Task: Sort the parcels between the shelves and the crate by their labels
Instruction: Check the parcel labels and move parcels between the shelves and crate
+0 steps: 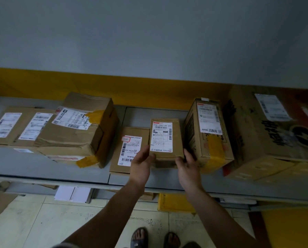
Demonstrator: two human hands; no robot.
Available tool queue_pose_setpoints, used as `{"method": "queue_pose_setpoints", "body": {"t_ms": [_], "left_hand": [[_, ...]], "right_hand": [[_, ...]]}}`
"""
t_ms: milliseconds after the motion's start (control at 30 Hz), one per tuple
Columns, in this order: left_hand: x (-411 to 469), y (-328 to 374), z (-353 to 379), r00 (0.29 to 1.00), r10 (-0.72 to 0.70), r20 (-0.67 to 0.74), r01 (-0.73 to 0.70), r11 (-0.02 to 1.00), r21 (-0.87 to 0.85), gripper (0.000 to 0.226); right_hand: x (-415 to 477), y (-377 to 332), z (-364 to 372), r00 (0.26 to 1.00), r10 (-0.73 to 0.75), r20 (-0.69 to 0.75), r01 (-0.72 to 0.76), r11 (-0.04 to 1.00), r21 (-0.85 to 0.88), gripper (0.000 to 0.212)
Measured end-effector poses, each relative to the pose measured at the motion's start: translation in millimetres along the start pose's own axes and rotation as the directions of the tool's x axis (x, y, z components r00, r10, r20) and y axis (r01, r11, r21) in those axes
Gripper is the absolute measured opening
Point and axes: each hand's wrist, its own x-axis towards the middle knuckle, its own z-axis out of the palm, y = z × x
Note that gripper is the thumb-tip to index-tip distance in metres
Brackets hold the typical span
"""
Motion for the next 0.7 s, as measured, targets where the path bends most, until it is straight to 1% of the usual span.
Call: {"method": "queue_pose_setpoints", "body": {"t_ms": [100, 267, 400, 567, 633, 700], "left_hand": [[15, -5, 3, 0.999, -0.046, -0.009, 0.046, 0.999, 0.027, 0.032], [41, -12, 10, 0.998, -0.059, -0.032, 0.061, 0.998, 0.036, 0.028], [50, -15, 15, 0.999, -0.044, -0.030, 0.045, 0.998, 0.053, 0.030], [52, -14, 14, 0.994, -0.087, -0.062, 0.086, 0.996, -0.016, 0.030], [50, -13, 10, 0.989, -0.104, -0.100, 0.099, 0.993, -0.057, 0.030], [46, -10, 3, 0.982, -0.103, -0.158, 0.096, 0.994, -0.056, 0.030]], "right_hand": [[10, -6, 2, 0.999, 0.045, 0.020, -0.044, 0.998, -0.036, 0.054], [25, -11, 6, 0.993, 0.098, 0.061, -0.093, 0.992, -0.087, 0.059], [33, -14, 9, 0.993, 0.107, 0.059, -0.104, 0.993, -0.048, 0.063], [33, -14, 9, 0.996, 0.076, 0.036, -0.076, 0.997, -0.007, 0.065], [27, -15, 6, 0.998, 0.039, 0.046, -0.039, 0.999, 0.010, 0.065], [20, -14, 2, 0.999, -0.013, 0.048, 0.012, 1.000, 0.006, 0.063]]}}
